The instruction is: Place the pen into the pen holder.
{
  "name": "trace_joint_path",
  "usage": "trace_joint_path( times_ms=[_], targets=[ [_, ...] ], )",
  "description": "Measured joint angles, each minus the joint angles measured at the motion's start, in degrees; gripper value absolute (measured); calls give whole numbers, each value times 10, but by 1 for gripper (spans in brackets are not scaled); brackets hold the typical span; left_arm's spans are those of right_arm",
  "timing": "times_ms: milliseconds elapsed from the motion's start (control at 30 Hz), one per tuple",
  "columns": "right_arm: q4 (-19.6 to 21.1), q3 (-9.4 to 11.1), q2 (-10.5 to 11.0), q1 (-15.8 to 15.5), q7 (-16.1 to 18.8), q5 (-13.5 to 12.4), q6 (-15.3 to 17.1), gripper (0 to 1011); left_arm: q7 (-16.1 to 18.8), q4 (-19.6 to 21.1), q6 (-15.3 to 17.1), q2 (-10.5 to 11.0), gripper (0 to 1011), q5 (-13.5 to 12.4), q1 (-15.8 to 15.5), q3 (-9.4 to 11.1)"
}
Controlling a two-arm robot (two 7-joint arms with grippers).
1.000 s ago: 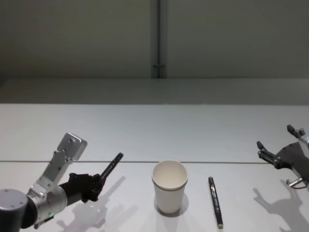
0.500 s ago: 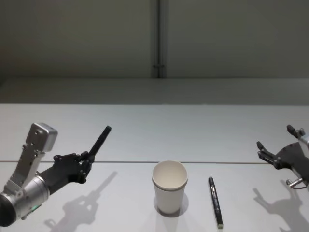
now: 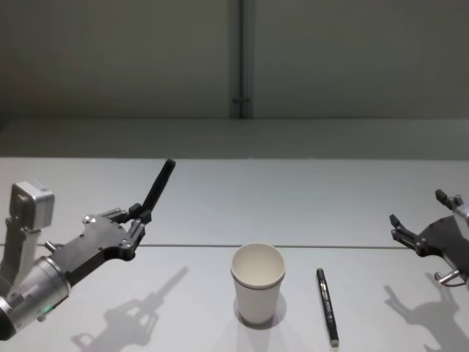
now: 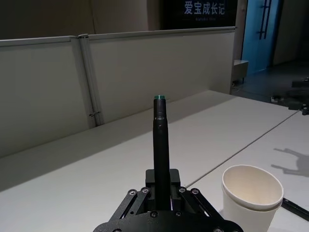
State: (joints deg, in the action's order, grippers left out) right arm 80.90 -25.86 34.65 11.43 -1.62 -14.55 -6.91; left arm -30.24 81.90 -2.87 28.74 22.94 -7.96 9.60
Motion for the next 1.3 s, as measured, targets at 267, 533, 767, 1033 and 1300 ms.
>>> trace_joint_path(
  times_ms=[267,533,767,1033,1300],
  targets=[
    [0,0,0,0,0,0,0,1001,-58,-19,-53,-11,165,35,-23,21],
    [0,0,0,0,0,0,0,1001,-134,-47,-90,-31,165,65,-66,64],
    [0,0,0,0,0,0,0,1001,-194,-74,-104,-47,165,91,-98,98],
    [0,0,0,0,0,0,0,1001,-247,-96,-115,-62,165,117,-125,125],
    [0,0,0,0,0,0,0,1001,-286,-118,-123,-78,166,137,-150,151]
  ],
)
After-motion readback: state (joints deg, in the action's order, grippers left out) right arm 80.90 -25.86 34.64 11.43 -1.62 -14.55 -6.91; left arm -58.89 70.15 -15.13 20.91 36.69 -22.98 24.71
